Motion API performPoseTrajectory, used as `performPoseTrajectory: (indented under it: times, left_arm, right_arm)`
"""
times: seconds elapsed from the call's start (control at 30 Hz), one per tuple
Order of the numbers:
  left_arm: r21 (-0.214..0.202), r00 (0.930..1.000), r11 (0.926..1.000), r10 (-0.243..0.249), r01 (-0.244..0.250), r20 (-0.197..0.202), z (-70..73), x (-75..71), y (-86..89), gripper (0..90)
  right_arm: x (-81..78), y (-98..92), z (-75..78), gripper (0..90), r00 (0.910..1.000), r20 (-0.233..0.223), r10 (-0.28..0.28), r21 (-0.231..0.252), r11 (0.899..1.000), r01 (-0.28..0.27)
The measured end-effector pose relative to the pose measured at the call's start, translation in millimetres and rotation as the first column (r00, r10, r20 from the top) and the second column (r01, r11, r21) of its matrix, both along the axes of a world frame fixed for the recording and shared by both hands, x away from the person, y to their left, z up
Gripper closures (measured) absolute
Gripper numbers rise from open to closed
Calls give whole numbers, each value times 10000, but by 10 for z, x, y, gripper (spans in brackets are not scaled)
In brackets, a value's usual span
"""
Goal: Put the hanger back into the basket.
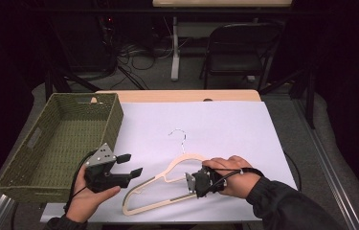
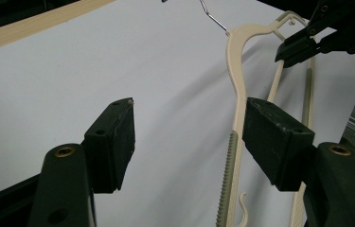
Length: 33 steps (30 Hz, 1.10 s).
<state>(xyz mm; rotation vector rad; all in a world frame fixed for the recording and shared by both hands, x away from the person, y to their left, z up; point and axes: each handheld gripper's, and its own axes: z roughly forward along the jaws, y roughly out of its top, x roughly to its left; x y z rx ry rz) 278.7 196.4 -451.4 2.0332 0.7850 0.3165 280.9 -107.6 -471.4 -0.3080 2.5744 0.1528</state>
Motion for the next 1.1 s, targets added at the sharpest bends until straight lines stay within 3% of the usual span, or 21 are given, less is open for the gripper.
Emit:
performPoseTrajectory:
  times: [0.03, 0.27, 0.47, 0.5, 0.53, 0.67, 0.8, 1.1]
  left_arm:
    - [-15, 10000, 10000, 27, -27, -59, -4, 6, -13, 349]
    - [-134, 9998, 9999, -20, 18, -208, -30, 44, -110, 349]
    - [-226, 9990, 9992, -329, 322, -306, -90, 68, -232, 355]
    - [-180, 9983, 9988, -465, 459, -361, -103, 79, -252, 360]
    - [-174, 9976, 9985, -533, 525, -442, -118, 84, -277, 362]
    - [-211, 9907, 9944, -1050, 1036, -861, -177, 118, -362, 377]
    - [-420, 9840, 9904, -1359, 1319, -1150, -220, 150, -413, 395]
    - [-462, 9666, 9837, -1793, 1737, -1832, -278, 252, -489, 407]
  right_arm:
    - [0, -6, -14, 857, 9998, 169, 73, 188, 9998, -76]
    - [-7, 0, -12, 857, 9995, 263, 151, 187, 9997, -156]
    - [-17, 8, -23, 857, 9988, 405, 263, 161, 9995, -269]
    - [-10, 7, -38, 857, 9985, 372, 399, 332, 9986, -411]
    - [-25, 14, -12, 857, 9987, 422, 275, -2, 9996, -275]
    - [-34, 12, -14, 857, 9977, 559, 370, 244, 9990, -384]
    - [-36, 13, -4, 857, 9962, 739, 454, 134, 9988, -465]
    - [-58, 27, 3, 857, 9932, 1000, 592, 131, 9981, -608]
